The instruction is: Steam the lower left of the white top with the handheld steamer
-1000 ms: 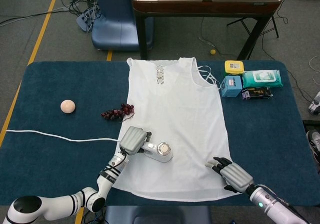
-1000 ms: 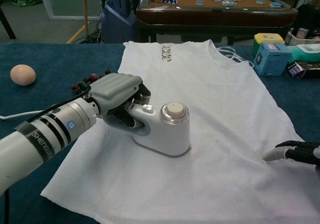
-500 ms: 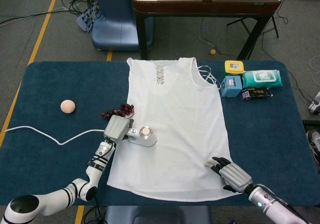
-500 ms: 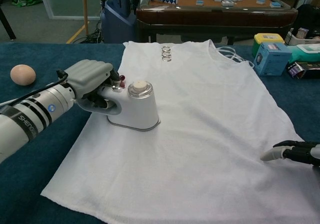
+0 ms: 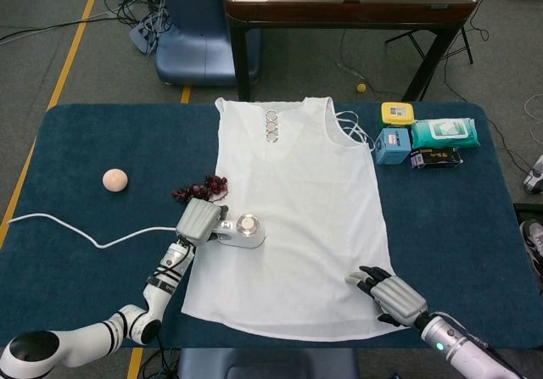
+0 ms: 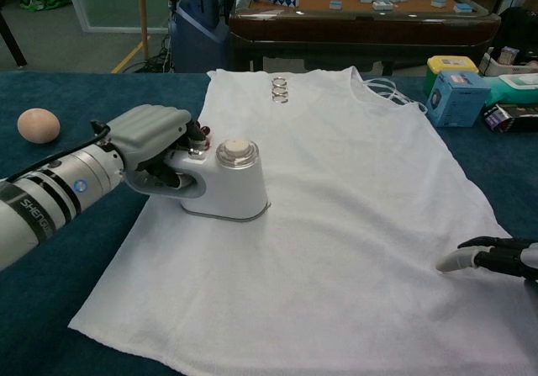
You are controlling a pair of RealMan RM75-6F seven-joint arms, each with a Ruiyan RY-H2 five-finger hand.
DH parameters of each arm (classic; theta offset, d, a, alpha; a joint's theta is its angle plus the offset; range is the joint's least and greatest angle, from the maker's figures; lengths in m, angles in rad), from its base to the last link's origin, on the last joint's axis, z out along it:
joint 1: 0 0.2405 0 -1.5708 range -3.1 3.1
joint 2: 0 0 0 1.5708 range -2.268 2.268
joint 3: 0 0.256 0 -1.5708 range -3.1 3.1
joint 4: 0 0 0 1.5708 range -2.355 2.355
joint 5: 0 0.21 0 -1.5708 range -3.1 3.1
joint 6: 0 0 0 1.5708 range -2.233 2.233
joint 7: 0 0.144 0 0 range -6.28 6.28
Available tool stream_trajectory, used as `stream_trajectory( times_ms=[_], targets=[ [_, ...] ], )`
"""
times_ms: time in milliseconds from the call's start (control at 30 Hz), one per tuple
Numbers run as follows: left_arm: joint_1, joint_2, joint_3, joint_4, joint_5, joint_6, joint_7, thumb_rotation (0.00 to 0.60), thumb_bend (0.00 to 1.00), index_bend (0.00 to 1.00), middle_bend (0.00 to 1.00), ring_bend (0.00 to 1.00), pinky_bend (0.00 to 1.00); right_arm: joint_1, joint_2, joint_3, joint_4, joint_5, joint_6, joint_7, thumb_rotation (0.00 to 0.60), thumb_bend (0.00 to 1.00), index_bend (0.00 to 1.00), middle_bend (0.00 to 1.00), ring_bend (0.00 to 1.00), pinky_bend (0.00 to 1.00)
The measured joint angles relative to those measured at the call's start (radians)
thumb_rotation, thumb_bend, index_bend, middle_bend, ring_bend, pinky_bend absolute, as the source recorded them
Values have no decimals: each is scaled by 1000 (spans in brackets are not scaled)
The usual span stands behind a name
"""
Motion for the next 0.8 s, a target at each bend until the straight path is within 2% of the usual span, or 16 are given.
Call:
stream_trajectory(
  times_ms=[200, 433, 800],
  targets=[
    [-8, -19, 11, -70, 20, 6, 40, 600, 262, 641, 765, 648, 689, -6, 2, -4, -3, -2, 8, -3, 600, 1000, 32, 121, 30, 82],
    [-32, -70, 5, -94, 17, -6, 87, 600, 262, 641, 765, 647, 689, -13, 6, -8, -2, -6, 19, -1, 600, 1000, 32, 121, 30, 82],
    [-40, -95, 17, -124, 25, -13, 122, 600, 261, 638, 765, 647, 689, -18, 5, -12, 7, -9, 23, 7, 600, 1000, 32, 121, 30, 82]
  ],
)
